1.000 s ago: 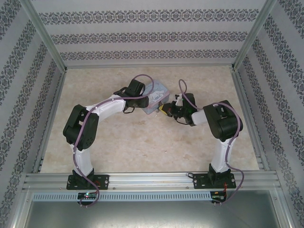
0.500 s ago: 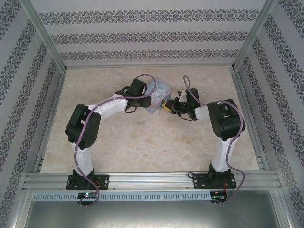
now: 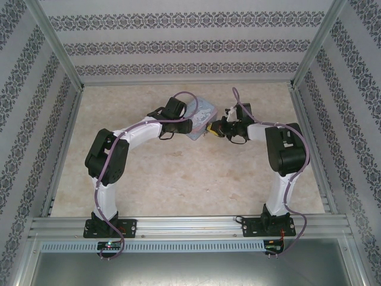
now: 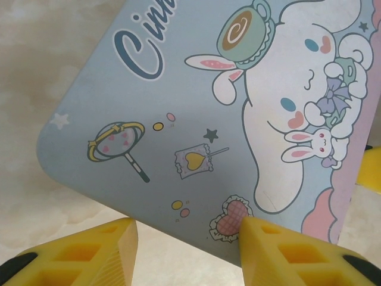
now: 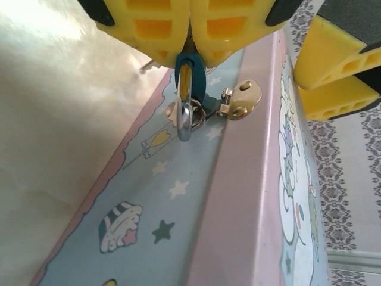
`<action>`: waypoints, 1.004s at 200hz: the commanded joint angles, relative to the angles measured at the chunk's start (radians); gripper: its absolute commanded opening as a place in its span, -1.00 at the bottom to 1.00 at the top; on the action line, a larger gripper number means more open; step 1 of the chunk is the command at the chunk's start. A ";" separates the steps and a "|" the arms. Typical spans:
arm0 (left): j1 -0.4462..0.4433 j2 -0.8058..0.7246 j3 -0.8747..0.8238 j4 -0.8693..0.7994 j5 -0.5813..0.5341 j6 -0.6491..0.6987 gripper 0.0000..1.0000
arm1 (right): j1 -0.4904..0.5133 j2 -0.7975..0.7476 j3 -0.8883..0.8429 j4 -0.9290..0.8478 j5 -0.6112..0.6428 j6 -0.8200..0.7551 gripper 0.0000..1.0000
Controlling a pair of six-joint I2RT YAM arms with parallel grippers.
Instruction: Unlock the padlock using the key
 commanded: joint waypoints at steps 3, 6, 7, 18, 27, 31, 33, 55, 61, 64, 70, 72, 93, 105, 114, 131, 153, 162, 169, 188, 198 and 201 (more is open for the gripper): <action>-0.011 0.115 -0.069 -0.296 -0.009 0.056 -0.06 | -0.047 -0.068 -0.042 -0.032 0.056 -0.076 -1.00; -0.011 0.116 -0.067 -0.296 -0.009 0.056 -0.06 | -0.048 -0.068 -0.046 -0.033 0.056 -0.078 -1.00; -0.011 0.116 -0.067 -0.296 -0.010 0.057 -0.06 | -0.048 -0.068 -0.048 -0.033 0.056 -0.079 -1.00; -0.011 0.121 -0.064 -0.299 -0.012 0.060 -0.07 | -0.050 -0.066 -0.057 -0.048 0.061 -0.094 -1.00; -0.011 0.124 -0.062 -0.301 -0.012 0.062 -0.07 | -0.053 -0.061 -0.058 -0.059 0.064 -0.108 -1.00; -0.011 0.126 -0.062 -0.300 -0.011 0.064 -0.08 | -0.053 -0.058 -0.057 -0.060 0.064 -0.113 -1.00; -0.011 0.126 -0.062 -0.300 -0.010 0.065 -0.07 | -0.054 -0.056 -0.055 -0.063 0.065 -0.115 -1.00; -0.011 0.134 -0.058 -0.307 -0.007 0.069 -0.09 | -0.074 -0.004 0.028 -0.128 0.034 -0.155 -1.00; -0.010 0.136 -0.056 -0.308 -0.006 0.071 -0.09 | -0.081 0.021 0.070 -0.161 0.015 -0.169 -1.00; -0.011 0.138 -0.056 -0.310 -0.004 0.072 -0.10 | -0.086 0.032 0.093 -0.176 0.008 -0.174 -1.00; -0.011 0.140 -0.052 -0.312 -0.002 0.074 -0.10 | -0.094 0.047 0.125 -0.189 0.000 -0.176 -1.00; -0.011 0.142 -0.051 -0.313 -0.003 0.075 -0.10 | -0.097 0.051 0.134 -0.191 -0.002 -0.174 -1.00; -0.011 0.153 -0.035 -0.328 -0.001 0.082 -0.14 | -0.136 0.071 0.205 -0.170 0.002 -0.146 -1.00; -0.013 0.161 -0.027 -0.331 0.003 0.083 -0.15 | -0.161 0.095 0.243 -0.147 -0.013 -0.109 -1.00; -0.014 0.168 -0.019 -0.337 0.008 0.084 -0.16 | -0.169 0.118 0.277 -0.148 -0.048 -0.091 -1.00; -0.017 0.175 -0.007 -0.344 0.004 0.085 -0.17 | -0.173 0.119 0.307 -0.194 -0.057 -0.121 -1.00; -0.016 0.167 -0.008 -0.341 0.009 0.080 -0.17 | -0.176 0.078 0.257 -0.194 -0.050 -0.142 -1.00; -0.017 0.157 -0.017 -0.331 0.017 0.076 -0.16 | -0.176 0.061 0.229 -0.184 -0.049 -0.140 -1.00; -0.016 0.145 -0.025 -0.323 0.021 0.070 -0.14 | -0.175 0.046 0.203 -0.176 -0.046 -0.138 -1.00; -0.017 0.106 -0.032 -0.308 0.022 0.051 -0.06 | -0.164 0.010 0.131 -0.160 -0.039 -0.147 -1.00; -0.017 0.085 -0.033 -0.300 0.026 0.041 -0.01 | -0.153 -0.007 0.096 -0.151 -0.034 -0.151 -1.00; -0.016 0.077 -0.030 -0.298 0.026 0.038 0.01 | -0.149 -0.011 0.085 -0.147 -0.034 -0.151 -1.00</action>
